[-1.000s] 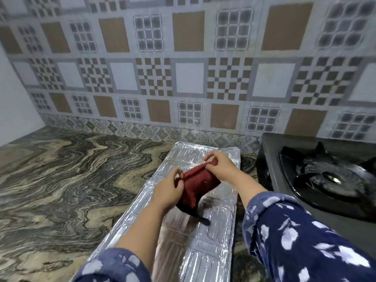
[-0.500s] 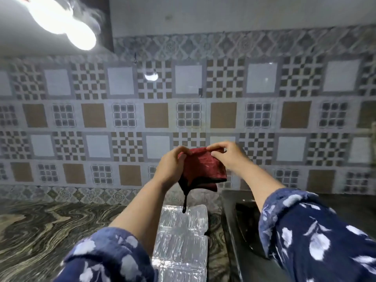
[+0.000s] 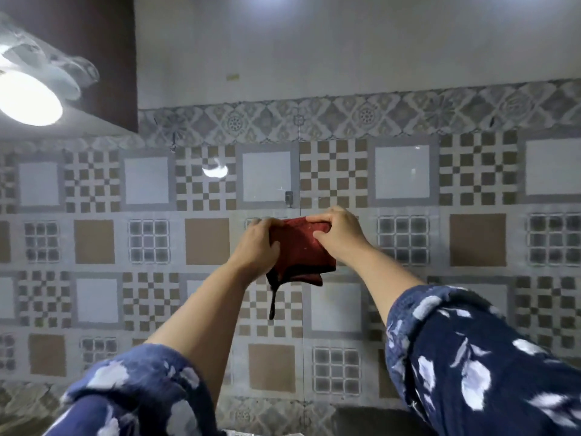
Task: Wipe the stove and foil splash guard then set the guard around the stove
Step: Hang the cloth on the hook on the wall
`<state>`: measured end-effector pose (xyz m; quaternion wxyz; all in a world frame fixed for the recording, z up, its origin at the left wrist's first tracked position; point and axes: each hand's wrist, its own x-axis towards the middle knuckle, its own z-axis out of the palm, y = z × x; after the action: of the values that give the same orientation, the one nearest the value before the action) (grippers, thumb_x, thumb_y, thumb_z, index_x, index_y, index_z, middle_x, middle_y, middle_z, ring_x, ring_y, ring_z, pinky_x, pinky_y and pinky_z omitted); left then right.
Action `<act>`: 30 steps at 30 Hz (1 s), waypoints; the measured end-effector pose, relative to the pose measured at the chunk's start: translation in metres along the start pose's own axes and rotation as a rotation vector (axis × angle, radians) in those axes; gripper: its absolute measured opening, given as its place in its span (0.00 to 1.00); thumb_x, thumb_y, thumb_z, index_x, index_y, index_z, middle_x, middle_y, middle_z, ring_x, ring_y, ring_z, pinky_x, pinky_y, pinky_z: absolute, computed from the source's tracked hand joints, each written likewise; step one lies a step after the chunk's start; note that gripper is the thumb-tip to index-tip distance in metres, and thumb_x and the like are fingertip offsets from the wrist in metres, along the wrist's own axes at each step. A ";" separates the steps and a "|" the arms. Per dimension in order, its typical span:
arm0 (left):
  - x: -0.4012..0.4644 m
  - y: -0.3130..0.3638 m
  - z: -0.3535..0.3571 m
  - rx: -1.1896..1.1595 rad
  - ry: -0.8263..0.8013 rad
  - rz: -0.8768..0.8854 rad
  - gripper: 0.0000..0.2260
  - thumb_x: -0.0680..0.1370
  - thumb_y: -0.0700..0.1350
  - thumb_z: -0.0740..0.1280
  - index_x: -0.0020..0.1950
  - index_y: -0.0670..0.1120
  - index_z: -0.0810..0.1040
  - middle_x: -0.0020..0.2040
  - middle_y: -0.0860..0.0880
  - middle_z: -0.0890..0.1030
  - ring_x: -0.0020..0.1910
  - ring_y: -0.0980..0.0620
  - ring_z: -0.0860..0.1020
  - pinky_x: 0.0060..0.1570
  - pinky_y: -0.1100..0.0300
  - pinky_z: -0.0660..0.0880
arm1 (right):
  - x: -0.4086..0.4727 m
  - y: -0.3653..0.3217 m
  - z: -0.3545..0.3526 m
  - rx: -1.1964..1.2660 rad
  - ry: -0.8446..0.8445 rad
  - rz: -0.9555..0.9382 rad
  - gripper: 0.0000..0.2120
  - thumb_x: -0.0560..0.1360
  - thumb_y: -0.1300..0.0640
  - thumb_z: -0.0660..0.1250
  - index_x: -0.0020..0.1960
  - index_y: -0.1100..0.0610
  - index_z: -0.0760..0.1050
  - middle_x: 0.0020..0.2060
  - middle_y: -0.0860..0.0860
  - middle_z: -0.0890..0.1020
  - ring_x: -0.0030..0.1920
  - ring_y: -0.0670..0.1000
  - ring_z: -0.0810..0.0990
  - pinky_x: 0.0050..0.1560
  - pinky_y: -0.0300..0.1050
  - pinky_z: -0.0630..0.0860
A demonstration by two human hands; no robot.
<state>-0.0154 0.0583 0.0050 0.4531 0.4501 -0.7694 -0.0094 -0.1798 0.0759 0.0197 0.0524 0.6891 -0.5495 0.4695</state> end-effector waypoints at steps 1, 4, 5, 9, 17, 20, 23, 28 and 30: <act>0.013 -0.002 0.002 0.010 0.016 0.001 0.20 0.76 0.34 0.59 0.68 0.44 0.71 0.65 0.43 0.71 0.65 0.45 0.70 0.66 0.58 0.64 | 0.013 0.001 0.005 -0.005 0.014 -0.018 0.16 0.76 0.64 0.65 0.61 0.54 0.79 0.57 0.55 0.73 0.62 0.56 0.73 0.60 0.36 0.64; 0.048 -0.009 0.011 0.015 0.097 0.009 0.21 0.77 0.33 0.57 0.70 0.43 0.69 0.66 0.42 0.70 0.66 0.45 0.69 0.66 0.59 0.63 | 0.051 0.003 0.019 0.002 0.098 -0.049 0.16 0.76 0.65 0.64 0.62 0.55 0.78 0.60 0.56 0.73 0.62 0.56 0.73 0.64 0.40 0.66; 0.059 -0.012 0.014 0.024 0.120 0.019 0.21 0.77 0.33 0.57 0.70 0.43 0.69 0.66 0.42 0.70 0.65 0.45 0.69 0.66 0.59 0.63 | 0.062 0.005 0.023 0.011 0.135 -0.055 0.16 0.76 0.66 0.63 0.62 0.55 0.78 0.60 0.56 0.74 0.62 0.56 0.73 0.64 0.40 0.66; 0.092 -0.030 0.027 0.079 0.156 0.047 0.21 0.79 0.35 0.56 0.72 0.44 0.67 0.66 0.42 0.68 0.64 0.44 0.70 0.65 0.58 0.65 | 0.091 0.013 0.044 -0.004 0.163 -0.059 0.17 0.77 0.65 0.63 0.64 0.56 0.76 0.61 0.55 0.72 0.62 0.55 0.73 0.62 0.37 0.65; 0.089 -0.057 0.049 0.108 0.057 0.075 0.20 0.80 0.40 0.57 0.73 0.47 0.67 0.61 0.44 0.71 0.58 0.45 0.73 0.59 0.57 0.69 | 0.077 0.030 0.082 0.000 0.126 -0.072 0.20 0.78 0.68 0.60 0.68 0.58 0.72 0.57 0.55 0.72 0.52 0.51 0.73 0.62 0.39 0.69; 0.067 -0.061 0.048 0.013 0.006 0.022 0.21 0.81 0.46 0.57 0.75 0.51 0.62 0.59 0.47 0.71 0.57 0.49 0.73 0.59 0.59 0.67 | 0.056 0.026 0.081 0.155 0.106 -0.004 0.19 0.80 0.67 0.56 0.70 0.58 0.70 0.58 0.57 0.71 0.55 0.52 0.73 0.57 0.27 0.64; 0.036 -0.064 0.042 -0.028 -0.003 -0.073 0.22 0.81 0.49 0.57 0.75 0.53 0.61 0.68 0.46 0.69 0.65 0.46 0.71 0.65 0.53 0.68 | 0.026 0.022 0.074 0.243 0.067 0.080 0.19 0.80 0.69 0.55 0.70 0.62 0.68 0.57 0.56 0.74 0.58 0.55 0.73 0.46 0.19 0.67; -0.044 -0.058 0.022 0.037 -0.174 -0.215 0.20 0.79 0.43 0.59 0.72 0.49 0.67 0.72 0.45 0.67 0.64 0.45 0.74 0.63 0.53 0.71 | -0.043 0.017 0.070 -0.110 -0.166 0.228 0.29 0.77 0.66 0.58 0.74 0.47 0.61 0.72 0.55 0.64 0.67 0.59 0.70 0.62 0.53 0.72; -0.084 -0.056 0.012 0.061 -0.288 -0.281 0.17 0.79 0.42 0.58 0.68 0.47 0.73 0.70 0.45 0.72 0.64 0.46 0.74 0.64 0.54 0.70 | -0.077 0.001 0.070 -0.127 -0.286 0.256 0.24 0.78 0.62 0.60 0.72 0.48 0.65 0.70 0.54 0.68 0.64 0.59 0.73 0.60 0.53 0.74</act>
<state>0.0300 0.0791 -0.0835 0.3189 0.5604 -0.7559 -0.1134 -0.1362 0.0895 -0.0739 -0.0429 0.6688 -0.6629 0.3339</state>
